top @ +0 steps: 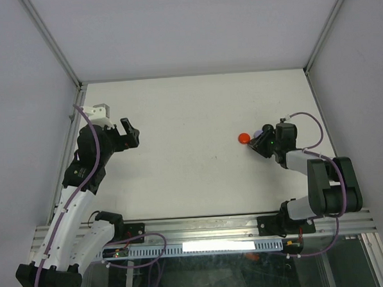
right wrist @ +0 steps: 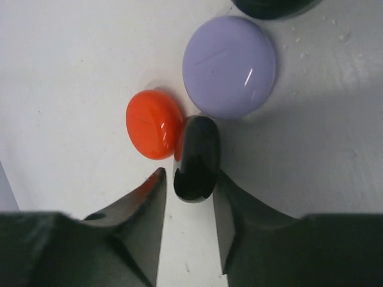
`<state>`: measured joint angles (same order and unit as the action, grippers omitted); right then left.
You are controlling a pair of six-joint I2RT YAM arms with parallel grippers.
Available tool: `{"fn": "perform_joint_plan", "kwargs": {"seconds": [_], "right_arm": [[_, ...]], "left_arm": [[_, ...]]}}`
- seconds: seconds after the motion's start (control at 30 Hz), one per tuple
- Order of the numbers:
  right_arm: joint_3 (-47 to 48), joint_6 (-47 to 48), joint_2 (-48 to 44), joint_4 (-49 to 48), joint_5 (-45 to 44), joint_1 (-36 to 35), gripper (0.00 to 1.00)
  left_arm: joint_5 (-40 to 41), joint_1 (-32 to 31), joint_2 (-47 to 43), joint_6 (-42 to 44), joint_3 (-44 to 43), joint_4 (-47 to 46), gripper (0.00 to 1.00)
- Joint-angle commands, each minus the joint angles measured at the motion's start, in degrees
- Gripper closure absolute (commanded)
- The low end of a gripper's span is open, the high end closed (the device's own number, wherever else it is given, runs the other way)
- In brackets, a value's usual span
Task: Insert the wireless bluetooth earbuds into the charging case
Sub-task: Place the charging case at the center of the board, then reset both arms
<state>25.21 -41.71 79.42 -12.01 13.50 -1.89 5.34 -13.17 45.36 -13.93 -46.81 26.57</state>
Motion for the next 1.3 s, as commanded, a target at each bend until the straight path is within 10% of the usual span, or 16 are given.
{"fn": "perform_joint_plan", "kwargs": {"seconds": [0.0, 0.5, 1.27], "right_arm": [[4.76, 1.16, 2.31, 3.21, 0.68, 0.72, 0.57], [13.09, 9.9, -8.64, 34.34, -7.2, 3.91, 0.13], [29.24, 24.15, -44.91, 46.7, -27.25, -8.85, 0.01]], "left_arm": [[-3.9, 1.69, -1.72, -0.08, 0.83, -2.24, 0.01], [-6.09, 2.86, -5.29, -1.82, 2.21, -4.17, 0.01], [1.13, 2.86, -29.13, -1.4, 4.59, -4.7, 0.01]]}}
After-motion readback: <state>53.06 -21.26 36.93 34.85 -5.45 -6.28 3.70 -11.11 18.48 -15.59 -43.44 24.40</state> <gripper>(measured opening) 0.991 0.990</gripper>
